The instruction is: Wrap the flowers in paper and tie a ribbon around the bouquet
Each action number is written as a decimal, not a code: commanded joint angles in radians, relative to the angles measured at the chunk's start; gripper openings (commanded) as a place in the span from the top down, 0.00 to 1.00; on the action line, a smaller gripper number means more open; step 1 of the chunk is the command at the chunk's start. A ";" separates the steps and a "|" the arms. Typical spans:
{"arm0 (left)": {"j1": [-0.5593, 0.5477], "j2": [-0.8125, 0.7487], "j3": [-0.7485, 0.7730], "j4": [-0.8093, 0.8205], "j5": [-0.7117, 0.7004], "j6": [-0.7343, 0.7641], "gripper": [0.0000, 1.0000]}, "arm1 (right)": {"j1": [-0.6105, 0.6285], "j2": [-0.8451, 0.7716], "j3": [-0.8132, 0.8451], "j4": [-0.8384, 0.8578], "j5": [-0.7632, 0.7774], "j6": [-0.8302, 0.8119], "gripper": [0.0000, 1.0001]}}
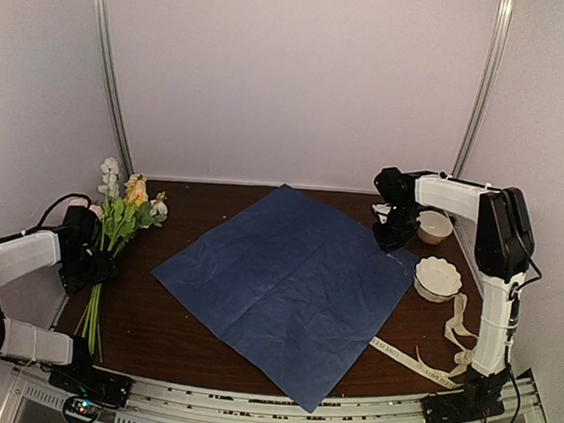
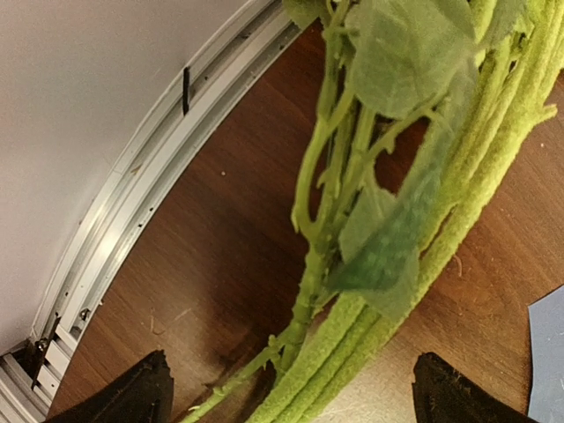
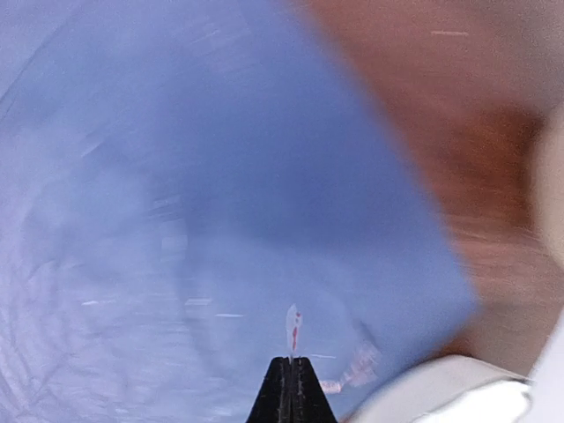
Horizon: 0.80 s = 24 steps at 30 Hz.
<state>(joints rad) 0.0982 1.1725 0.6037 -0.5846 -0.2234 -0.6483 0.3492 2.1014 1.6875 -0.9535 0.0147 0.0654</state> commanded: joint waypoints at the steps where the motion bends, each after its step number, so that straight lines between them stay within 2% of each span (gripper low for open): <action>1: 0.030 -0.022 0.024 0.028 -0.004 0.025 0.02 | -0.123 -0.142 -0.036 0.050 0.240 0.051 1.00; 6: 0.054 -0.018 0.020 0.034 -0.001 0.025 0.02 | -0.183 -0.262 -0.100 0.136 0.363 0.062 1.00; 11: 0.082 0.015 0.028 0.052 -0.003 0.030 0.03 | -0.236 -0.279 -0.108 0.206 0.379 0.065 1.00; 14: 0.087 0.051 0.037 0.062 0.004 0.045 0.11 | -0.269 -0.228 -0.063 0.178 0.381 0.076 1.00; 16: 0.086 0.061 0.043 0.063 0.014 0.060 0.21 | -0.288 -0.210 -0.062 0.179 0.394 0.082 0.98; 19: 0.087 0.030 0.032 0.070 0.005 0.063 0.40 | -0.301 -0.218 -0.077 0.179 0.389 0.085 0.61; 20: 0.086 0.017 0.029 0.073 0.001 0.063 0.51 | -0.302 -0.225 -0.086 0.181 0.380 0.084 0.52; 23: 0.087 -0.022 0.025 0.069 0.003 0.066 0.71 | -0.300 -0.257 -0.115 0.187 0.363 0.087 0.36; 24: 0.086 -0.033 0.025 0.067 0.006 0.070 0.73 | -0.300 -0.266 -0.124 0.192 0.358 0.091 0.32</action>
<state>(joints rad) 0.1753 1.1927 0.6163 -0.5461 -0.2092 -0.5949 0.0441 1.8870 1.5932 -0.7792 0.3687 0.1413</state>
